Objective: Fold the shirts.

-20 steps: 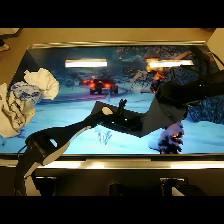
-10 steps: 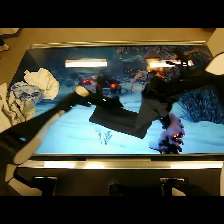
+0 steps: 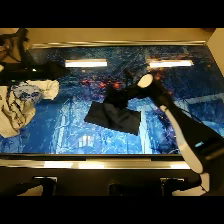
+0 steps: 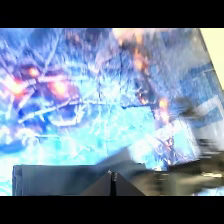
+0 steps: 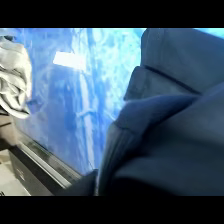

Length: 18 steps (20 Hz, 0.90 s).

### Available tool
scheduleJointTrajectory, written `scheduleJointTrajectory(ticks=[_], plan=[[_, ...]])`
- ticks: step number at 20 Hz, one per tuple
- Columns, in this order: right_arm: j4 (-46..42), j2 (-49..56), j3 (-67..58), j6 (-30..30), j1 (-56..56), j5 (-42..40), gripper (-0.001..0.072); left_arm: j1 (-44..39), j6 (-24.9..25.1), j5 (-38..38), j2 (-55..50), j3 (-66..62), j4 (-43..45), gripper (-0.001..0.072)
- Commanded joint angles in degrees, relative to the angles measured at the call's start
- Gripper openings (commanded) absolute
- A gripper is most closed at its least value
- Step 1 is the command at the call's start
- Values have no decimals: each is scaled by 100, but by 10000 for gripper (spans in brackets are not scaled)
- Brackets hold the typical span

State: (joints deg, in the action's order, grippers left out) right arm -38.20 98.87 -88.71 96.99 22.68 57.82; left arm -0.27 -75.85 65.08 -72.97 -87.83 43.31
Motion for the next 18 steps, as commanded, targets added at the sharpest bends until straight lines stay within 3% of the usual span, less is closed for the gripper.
scheduleJointTrajectory(ticks=[1, 3, 5, 9, 11, 13, 18], plan=[[1058, 728, -7, -326, 319, -809, 691, 111, 90, 420, 780, 4, 142, 27], [979, 579, -9, -730, 55, -334, 696, 39, 87, 437, 933, 4, 313, 27], [354, 247, -9, -765, -439, 455, 696, 13, 87, 437, 942, 9, 592, 27], [-2393, -610, 7, -177, -1818, 2223, 675, 22, 87, 437, 914, 192, 820, 27], [-3261, -774, 304, 63, -2319, 2675, 664, 20, 85, 442, 916, 302, 817, 27], [-2776, -780, 1038, 116, -2538, 2514, 664, 20, 85, 439, 916, 345, 815, 27], [-1095, -457, 2387, -348, -2227, 977, 661, 20, 79, 446, 929, 350, 813, 28]])
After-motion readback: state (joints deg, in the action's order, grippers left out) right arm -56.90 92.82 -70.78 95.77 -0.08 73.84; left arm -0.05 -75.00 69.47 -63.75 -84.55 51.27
